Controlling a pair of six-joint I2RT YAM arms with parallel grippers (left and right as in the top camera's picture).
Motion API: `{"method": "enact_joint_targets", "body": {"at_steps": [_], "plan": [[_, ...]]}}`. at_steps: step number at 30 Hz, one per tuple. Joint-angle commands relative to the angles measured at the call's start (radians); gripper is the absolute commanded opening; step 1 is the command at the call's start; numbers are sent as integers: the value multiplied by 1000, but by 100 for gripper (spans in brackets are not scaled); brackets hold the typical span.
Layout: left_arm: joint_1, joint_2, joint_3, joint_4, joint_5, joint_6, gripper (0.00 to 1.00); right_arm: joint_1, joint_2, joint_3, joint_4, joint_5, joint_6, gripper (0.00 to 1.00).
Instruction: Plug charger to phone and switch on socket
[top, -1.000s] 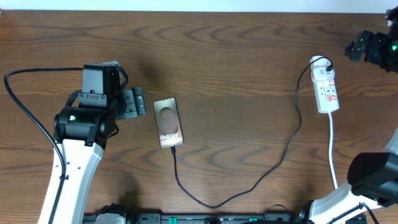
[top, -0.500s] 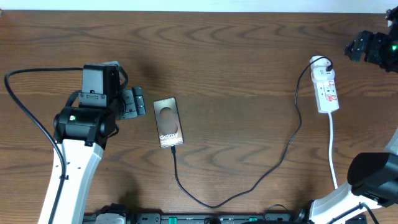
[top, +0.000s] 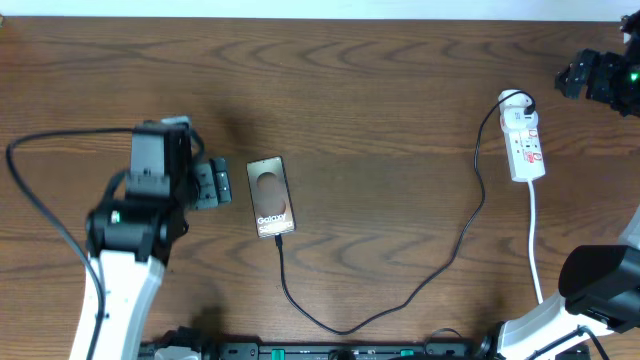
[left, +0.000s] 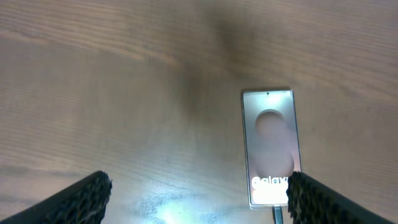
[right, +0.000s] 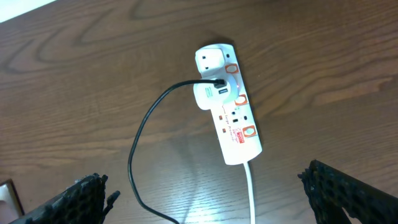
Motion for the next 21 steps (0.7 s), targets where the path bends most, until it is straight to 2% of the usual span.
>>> {"method": "enact_joint_targets", "body": {"at_steps": [1, 4, 11, 15, 18, 21], "plan": [[-2, -113, -127, 113, -11, 19, 91, -3, -5, 7, -1, 1, 13, 99], [-2, -216, -269, 330, 0, 16, 91, -3, -5, 7, -1, 1, 13, 99], [-2, -463, -629, 1028, 44, 16, 91, -3, -5, 7, -1, 1, 13, 99], [-1, -568, -775, 1357, 43, 22, 91, -3, -5, 7, -1, 1, 13, 99], [-1, -620, -841, 1470, 42, 27, 91, -3, -5, 7, -1, 1, 13, 99], [-1, -658, -875, 1475, 35, 27, 91, -3, -5, 7, -1, 1, 13, 99]]}}
